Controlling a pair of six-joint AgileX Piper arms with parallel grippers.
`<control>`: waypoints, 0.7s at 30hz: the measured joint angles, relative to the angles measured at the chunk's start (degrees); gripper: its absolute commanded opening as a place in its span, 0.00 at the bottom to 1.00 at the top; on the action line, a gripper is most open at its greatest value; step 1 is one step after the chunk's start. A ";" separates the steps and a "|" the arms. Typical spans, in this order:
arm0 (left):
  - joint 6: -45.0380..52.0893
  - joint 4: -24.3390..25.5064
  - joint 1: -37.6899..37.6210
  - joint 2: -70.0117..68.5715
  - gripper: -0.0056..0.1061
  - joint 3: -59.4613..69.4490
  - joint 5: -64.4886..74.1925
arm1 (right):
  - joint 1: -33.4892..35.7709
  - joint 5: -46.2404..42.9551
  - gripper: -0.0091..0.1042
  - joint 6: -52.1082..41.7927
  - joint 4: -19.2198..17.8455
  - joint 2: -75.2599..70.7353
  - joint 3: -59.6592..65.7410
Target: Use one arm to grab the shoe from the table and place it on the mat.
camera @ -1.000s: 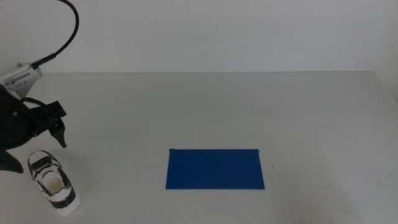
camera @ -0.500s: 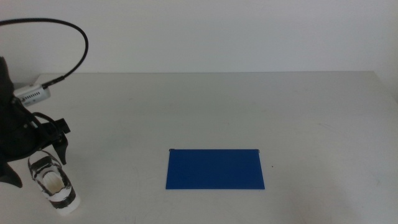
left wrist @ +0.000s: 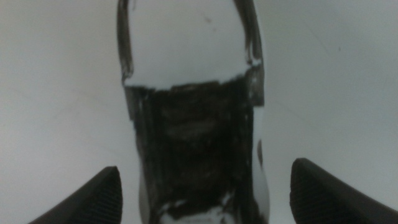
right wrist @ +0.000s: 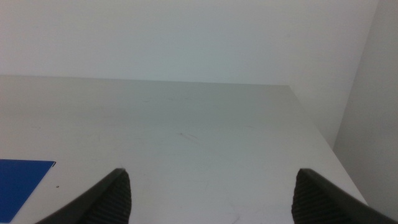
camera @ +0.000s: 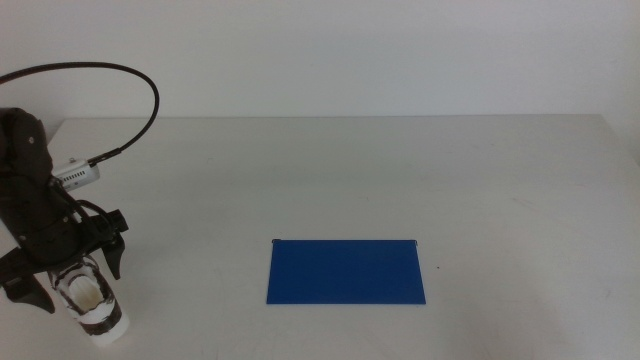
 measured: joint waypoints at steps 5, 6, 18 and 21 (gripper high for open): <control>0.00 -0.03 0.00 0.75 0.83 -0.16 -1.49 | 0.00 0.00 0.67 0.00 0.00 0.00 0.00; 0.00 -0.03 0.00 0.92 0.81 -0.16 -1.67 | 0.00 0.00 0.67 0.00 0.00 0.00 0.00; 0.62 -0.03 0.00 1.11 0.31 -0.23 -2.09 | 0.00 0.00 0.67 0.00 0.00 0.00 0.00; 0.68 -0.03 0.00 0.92 0.19 -0.28 -0.90 | 0.00 0.00 0.67 0.00 0.00 0.00 0.00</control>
